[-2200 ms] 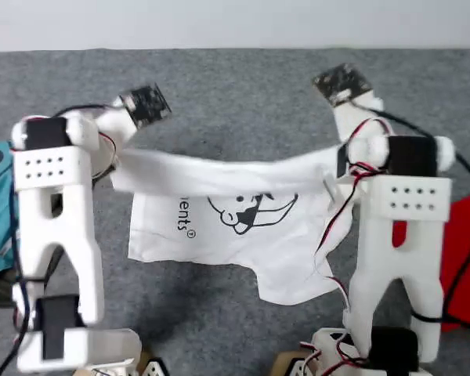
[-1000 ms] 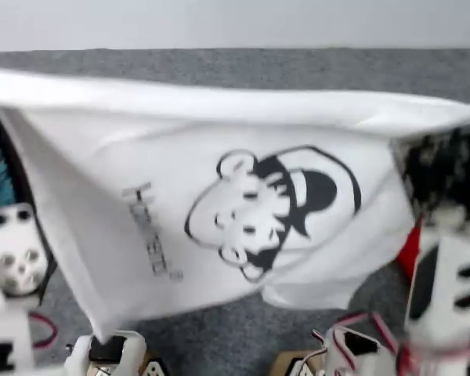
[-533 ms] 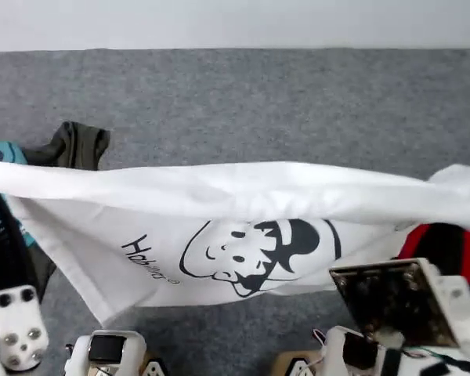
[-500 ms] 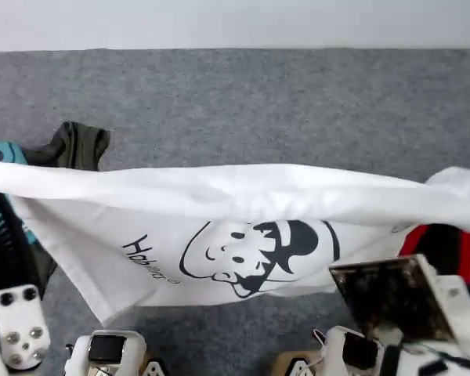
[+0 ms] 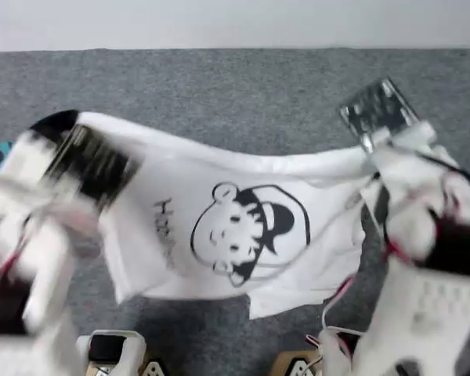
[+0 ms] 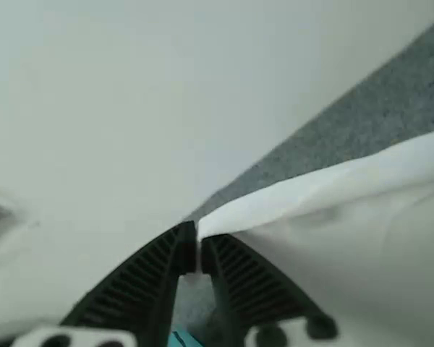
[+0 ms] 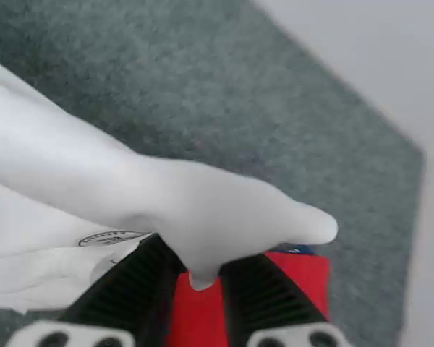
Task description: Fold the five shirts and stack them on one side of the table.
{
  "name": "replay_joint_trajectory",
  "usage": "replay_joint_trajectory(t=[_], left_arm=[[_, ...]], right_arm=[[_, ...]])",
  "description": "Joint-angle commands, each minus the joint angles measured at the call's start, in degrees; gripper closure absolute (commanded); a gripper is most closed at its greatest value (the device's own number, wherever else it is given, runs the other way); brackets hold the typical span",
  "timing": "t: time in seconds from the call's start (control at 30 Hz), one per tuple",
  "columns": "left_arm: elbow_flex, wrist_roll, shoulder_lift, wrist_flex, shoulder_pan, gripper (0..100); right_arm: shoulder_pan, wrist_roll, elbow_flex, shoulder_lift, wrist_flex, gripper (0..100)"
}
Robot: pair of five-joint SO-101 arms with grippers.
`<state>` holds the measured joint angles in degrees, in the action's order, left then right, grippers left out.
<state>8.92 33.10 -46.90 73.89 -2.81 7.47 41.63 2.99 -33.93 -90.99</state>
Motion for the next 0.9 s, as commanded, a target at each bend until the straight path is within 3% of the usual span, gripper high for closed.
replay_joint_trajectory(t=[0.0,0.2,0.47,0.73,0.87], left_arm=[[10.3,0.3,5.3,-14.0,-0.7,100],[19.5,0.3,17.5,-33.8,-0.9,100],[13.8,0.3,38.1,-50.7,-1.1,100],[-8.6,-2.6,54.5,-52.3,-3.5,100],[-16.2,-2.8,57.9,-47.0,-3.3,100]], right_arm=[[-1.6,-1.9,-3.5,7.6,11.0,98.7],[-1.7,-1.9,-5.2,22.8,27.0,98.7],[-1.7,-1.9,-5.1,36.0,44.4,98.7],[-1.7,-4.7,-0.3,37.8,54.2,98.7],[-3.4,-4.2,2.4,38.2,54.2,98.6]])
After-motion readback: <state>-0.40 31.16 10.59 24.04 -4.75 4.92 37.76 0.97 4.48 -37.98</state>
